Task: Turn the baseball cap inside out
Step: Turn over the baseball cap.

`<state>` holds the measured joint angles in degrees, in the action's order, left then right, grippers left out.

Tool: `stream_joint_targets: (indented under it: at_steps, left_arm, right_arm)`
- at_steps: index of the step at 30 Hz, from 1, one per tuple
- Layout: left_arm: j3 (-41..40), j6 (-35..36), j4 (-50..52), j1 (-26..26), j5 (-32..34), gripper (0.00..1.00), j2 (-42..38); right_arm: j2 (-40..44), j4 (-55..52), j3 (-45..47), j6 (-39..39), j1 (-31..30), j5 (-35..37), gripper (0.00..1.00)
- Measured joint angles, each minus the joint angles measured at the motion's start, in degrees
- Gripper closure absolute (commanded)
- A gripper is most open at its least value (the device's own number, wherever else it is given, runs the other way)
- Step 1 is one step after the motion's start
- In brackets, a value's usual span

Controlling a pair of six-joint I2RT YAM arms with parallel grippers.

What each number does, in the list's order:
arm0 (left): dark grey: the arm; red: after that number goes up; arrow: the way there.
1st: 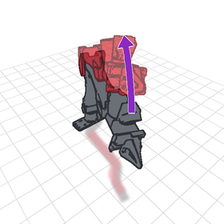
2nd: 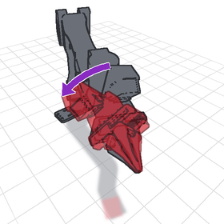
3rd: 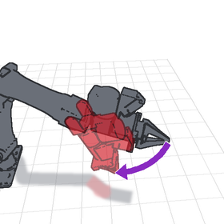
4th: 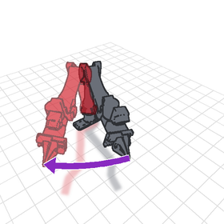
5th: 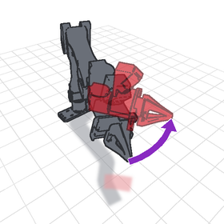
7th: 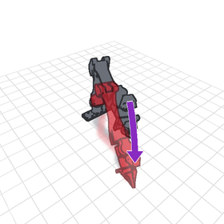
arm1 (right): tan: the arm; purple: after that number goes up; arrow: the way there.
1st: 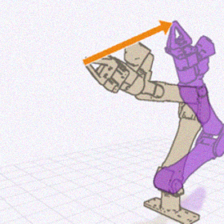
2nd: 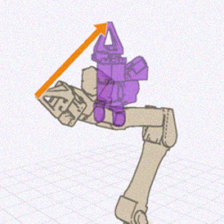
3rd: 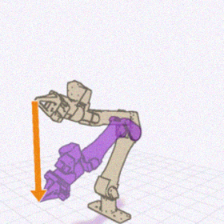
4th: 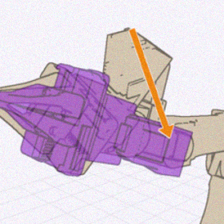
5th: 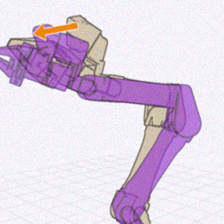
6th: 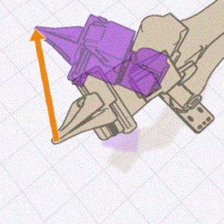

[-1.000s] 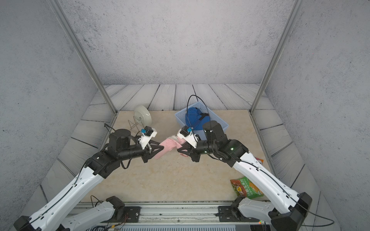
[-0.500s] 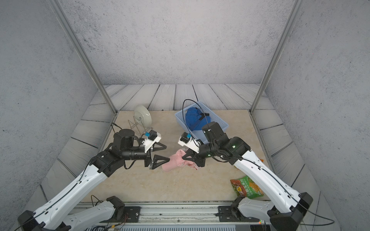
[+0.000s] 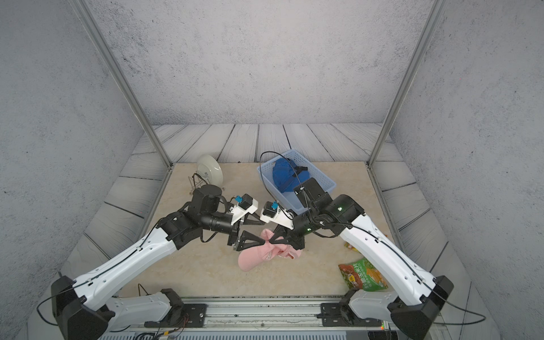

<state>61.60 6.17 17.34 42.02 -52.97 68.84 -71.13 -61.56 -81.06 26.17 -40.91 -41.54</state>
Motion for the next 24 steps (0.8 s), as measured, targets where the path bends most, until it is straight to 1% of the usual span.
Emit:
stream_joint_targets:
  at_steps: [5,10,12,13,15,17,18,19,20,22,24]
  left_arm:
    - [1.0,-0.4,-1.0,2.0,-1.5,0.59,3.0]
    - [1.7,-2.7,-0.6,2.5,-4.1,1.0,4.2]
    - [2.0,-2.8,-0.5,2.6,-3.8,1.0,4.3]
    - [2.1,-2.8,-0.6,2.7,-3.2,1.0,4.3]
    - [2.0,-3.3,-1.3,2.9,-1.2,1.0,3.9]
    - [1.6,-4.8,-2.8,3.2,2.5,1.0,2.6]
    - [1.2,-6.2,-3.5,3.2,4.4,1.0,1.7]
    - [0.7,-7.7,-4.2,3.2,6.3,1.0,0.7]
    - [0.2,-9.4,-4.8,3.2,8.0,1.0,-0.3]
    - [-0.4,-13.2,-6.6,3.2,11.3,1.0,-2.2]
    - [-0.7,-17.3,-8.4,3.3,14.5,1.0,-3.7]
  right_arm:
    - [0.0,-1.1,-0.2,0.5,0.0,0.1,1.0]
    - [0.4,-1.9,-0.2,2.2,0.2,1.8,1.0]
    - [0.8,-1.8,-0.2,2.3,0.2,3.4,0.99]
    - [1.1,-1.6,-0.2,2.0,0.2,4.3,0.95]
    - [1.9,-0.5,-0.1,1.0,0.1,6.9,0.81]
    - [3.9,2.3,1.0,-1.4,0.0,9.4,0.52]
    - [5.4,4.2,2.1,-2.5,0.1,10.8,0.4]
    - [7.2,6.5,3.5,-3.8,0.1,12.4,0.3]
    - [9.8,9.7,5.8,-5.4,0.1,14.2,0.24]
    - [15.1,15.7,10.8,-8.9,0.1,17.6,0.17]
    - [21.0,23.5,17.0,-12.4,0.1,21.4,0.07]
